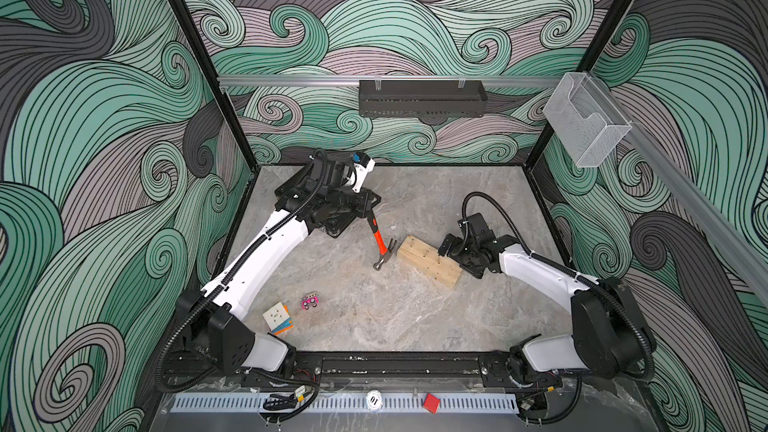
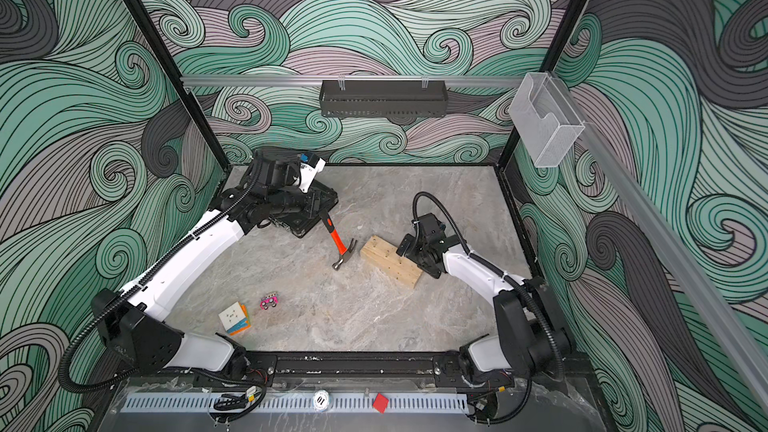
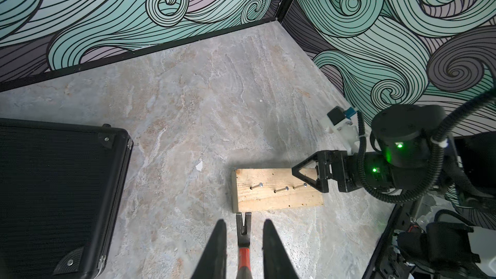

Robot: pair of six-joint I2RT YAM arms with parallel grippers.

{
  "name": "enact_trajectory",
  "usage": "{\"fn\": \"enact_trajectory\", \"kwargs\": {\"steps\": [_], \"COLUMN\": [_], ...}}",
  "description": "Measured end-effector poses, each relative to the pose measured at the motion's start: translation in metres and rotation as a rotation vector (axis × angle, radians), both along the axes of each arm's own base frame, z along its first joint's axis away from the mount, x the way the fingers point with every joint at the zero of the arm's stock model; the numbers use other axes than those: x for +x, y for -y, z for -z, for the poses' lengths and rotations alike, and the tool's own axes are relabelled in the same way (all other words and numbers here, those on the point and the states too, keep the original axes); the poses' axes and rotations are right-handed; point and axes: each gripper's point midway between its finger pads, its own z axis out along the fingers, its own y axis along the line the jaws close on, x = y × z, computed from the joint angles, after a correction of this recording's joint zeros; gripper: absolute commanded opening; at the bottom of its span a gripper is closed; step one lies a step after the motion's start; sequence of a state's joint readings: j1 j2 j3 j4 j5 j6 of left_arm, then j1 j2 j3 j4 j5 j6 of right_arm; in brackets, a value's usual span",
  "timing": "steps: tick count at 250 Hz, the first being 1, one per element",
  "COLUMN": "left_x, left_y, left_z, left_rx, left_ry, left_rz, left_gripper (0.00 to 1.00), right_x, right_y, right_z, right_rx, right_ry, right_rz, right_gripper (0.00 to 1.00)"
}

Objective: Use a claw hammer to pull out a nail
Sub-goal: Move the mounting plate to the center of the board.

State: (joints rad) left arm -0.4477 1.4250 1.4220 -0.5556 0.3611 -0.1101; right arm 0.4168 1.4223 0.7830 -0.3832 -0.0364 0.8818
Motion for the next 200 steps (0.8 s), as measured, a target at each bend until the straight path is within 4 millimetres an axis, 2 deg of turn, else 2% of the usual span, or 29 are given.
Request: {"fn": "enact_trajectory", "kwargs": {"steps": [50,94,200], "left_x": [-0.004,-0.004,-0.004], "left_y": [-0.001,-0.001,-0.001], "left_z": [0.005,0.005,0.005], "left_rx": [0.012,0.016,0.026], "left_ry": [-0.022,-0.019,-0.007], "left_rz": [0.009,0.013,0.023], "left_gripper": [0.0,0.0,0.0], "right_x": [-0.012,-0.021,-0.01], "right_y": [-0.003,-0.018,-0.064], "right_z": [0.013,0.023,0.017], "right_rx": [0.058,0.148,0.281], "right_ry": [-0.013,-0.036,-0.019], "right_rz": [0.004,0.022,0.013], "right_gripper": [1.0,1.0,1.0]}}
